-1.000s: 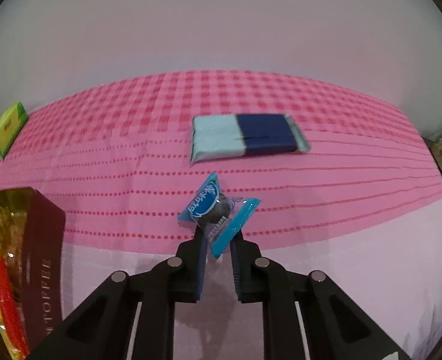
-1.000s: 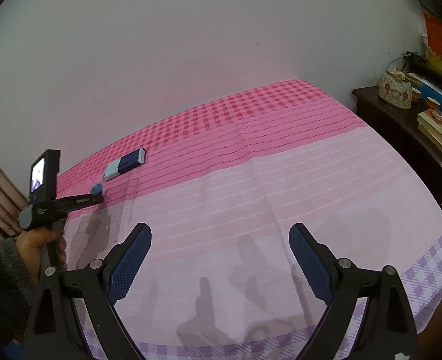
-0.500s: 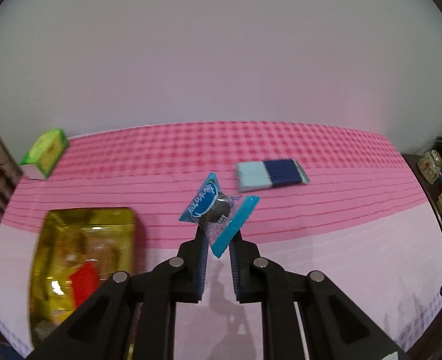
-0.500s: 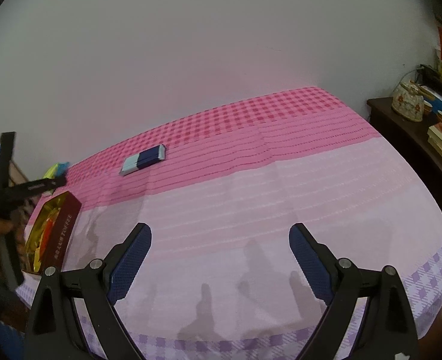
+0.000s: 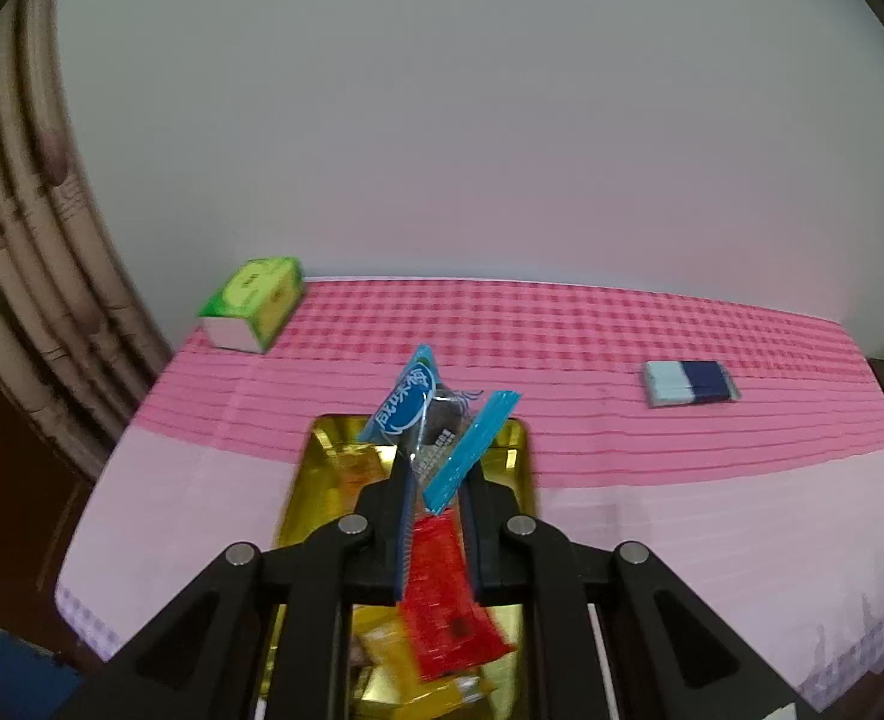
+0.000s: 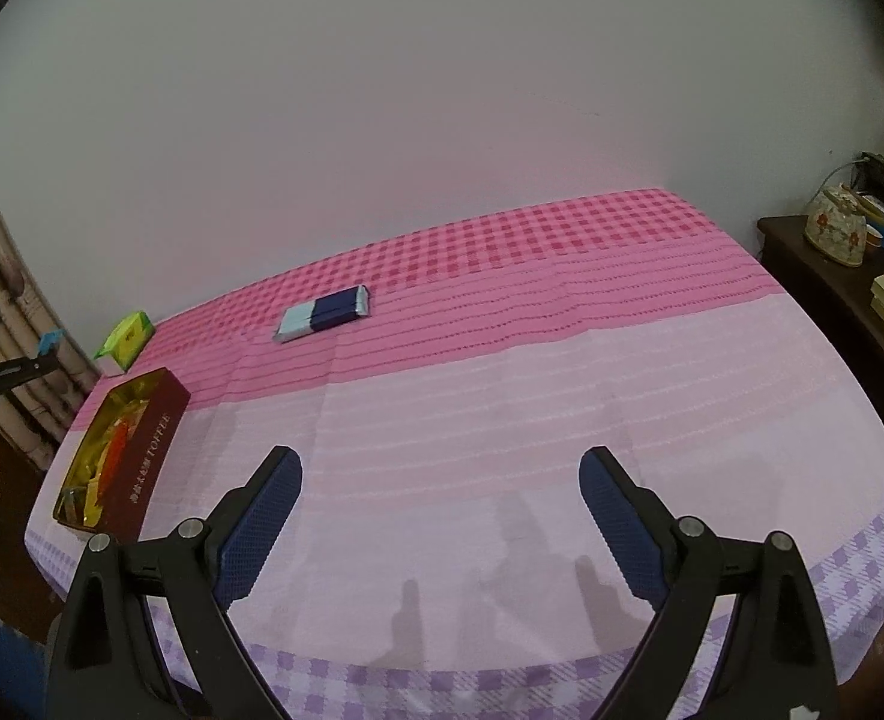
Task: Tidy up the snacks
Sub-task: 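Carry the blue candy over the tin with the left gripper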
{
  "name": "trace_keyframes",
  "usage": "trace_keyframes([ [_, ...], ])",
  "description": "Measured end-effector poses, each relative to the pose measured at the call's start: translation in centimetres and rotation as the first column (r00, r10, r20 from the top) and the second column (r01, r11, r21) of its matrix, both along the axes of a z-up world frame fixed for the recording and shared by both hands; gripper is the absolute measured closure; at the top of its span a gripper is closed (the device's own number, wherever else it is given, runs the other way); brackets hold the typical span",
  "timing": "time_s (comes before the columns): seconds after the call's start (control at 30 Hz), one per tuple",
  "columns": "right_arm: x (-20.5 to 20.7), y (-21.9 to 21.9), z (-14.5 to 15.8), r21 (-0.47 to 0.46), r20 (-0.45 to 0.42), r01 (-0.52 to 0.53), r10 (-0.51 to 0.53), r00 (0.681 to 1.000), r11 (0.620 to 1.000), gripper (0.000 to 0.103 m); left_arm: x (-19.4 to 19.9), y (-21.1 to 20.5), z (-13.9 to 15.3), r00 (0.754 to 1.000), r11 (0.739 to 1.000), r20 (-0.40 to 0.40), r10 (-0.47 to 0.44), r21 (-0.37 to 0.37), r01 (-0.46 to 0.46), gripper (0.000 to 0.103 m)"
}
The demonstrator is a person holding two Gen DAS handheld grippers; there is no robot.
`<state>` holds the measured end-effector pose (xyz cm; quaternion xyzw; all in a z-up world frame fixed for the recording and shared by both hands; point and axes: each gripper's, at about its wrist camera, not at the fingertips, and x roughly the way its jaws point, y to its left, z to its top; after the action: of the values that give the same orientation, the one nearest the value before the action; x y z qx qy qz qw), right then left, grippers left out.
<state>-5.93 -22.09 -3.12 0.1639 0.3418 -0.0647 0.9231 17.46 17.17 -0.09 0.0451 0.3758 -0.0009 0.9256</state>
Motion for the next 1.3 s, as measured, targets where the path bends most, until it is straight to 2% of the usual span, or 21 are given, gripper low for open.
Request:
trace_keyframes([
  [0.43, -0.1, 1.1, 0.3, 0.006, 0.005, -0.031, 0.031, 1.0, 1.0, 0.009, -1.9, 2.6, -1.2, 0.999, 0.999, -0.01, 0.045, 0.028, -0.045, 0.09],
  [0.83, 0.0, 1.4, 0.1, 0.008, -0.004, -0.046, 0.046, 0.999, 0.999, 0.008, -1.7, 3.9, -2.6, 0.996, 0.996, -0.04, 0.085, 0.032, -0.084, 0.089],
  [1.3, 0.4, 2.0, -1.4, -0.005, -0.046, -0.066, 0.066, 0.997, 0.998, 0.008, -0.9, 5.3, -6.3, 0.989, 0.994, -0.104, 0.105, 0.018, -0.104, 0.089],
])
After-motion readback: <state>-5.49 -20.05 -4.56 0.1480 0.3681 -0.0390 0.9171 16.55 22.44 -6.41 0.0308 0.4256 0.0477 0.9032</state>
